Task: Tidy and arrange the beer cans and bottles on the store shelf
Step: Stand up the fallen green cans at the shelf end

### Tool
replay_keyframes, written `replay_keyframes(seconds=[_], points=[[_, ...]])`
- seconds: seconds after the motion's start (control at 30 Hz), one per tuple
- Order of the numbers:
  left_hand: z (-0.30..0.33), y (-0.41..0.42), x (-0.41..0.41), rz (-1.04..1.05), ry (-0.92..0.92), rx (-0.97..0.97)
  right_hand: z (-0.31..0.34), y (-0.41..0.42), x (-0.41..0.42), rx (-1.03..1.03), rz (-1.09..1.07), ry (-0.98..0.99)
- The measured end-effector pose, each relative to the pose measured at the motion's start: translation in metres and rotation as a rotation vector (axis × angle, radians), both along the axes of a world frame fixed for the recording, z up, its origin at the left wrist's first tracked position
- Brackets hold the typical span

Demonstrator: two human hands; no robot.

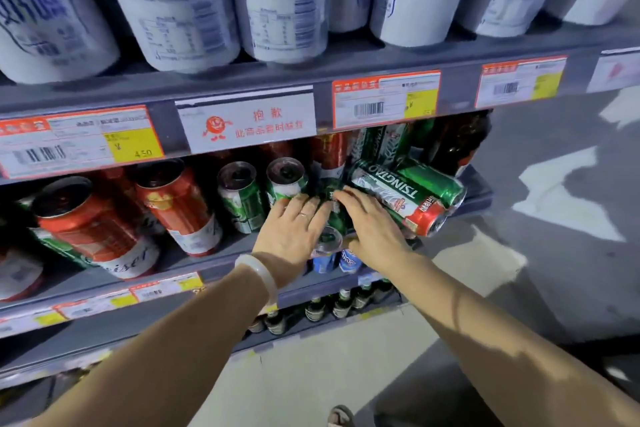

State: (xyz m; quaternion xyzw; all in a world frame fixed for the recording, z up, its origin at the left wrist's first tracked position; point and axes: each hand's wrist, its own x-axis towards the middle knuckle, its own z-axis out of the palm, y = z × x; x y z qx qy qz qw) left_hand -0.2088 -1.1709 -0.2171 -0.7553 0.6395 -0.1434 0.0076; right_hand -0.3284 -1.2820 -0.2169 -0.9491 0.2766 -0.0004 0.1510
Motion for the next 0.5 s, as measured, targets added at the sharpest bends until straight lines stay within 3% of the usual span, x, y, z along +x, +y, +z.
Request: replay_keyframes(seconds=[0.13,0.3,0.5], points=[[-0.002,-0.001,0.001,0.01,0.047,-0.097,0.004,-0.008,-0.002,0.071,0.039,-0.077],[0.019,-0.003,0.002,0.033,0.25,-0.141,0.022,-0.027,-0.014,0.358,0.008,-0.096],[0.037,-0.018,-0.017,0.263,0.075,-0.063,0.021,-0.03,-0.006,0.526,-0.135,-0.178]])
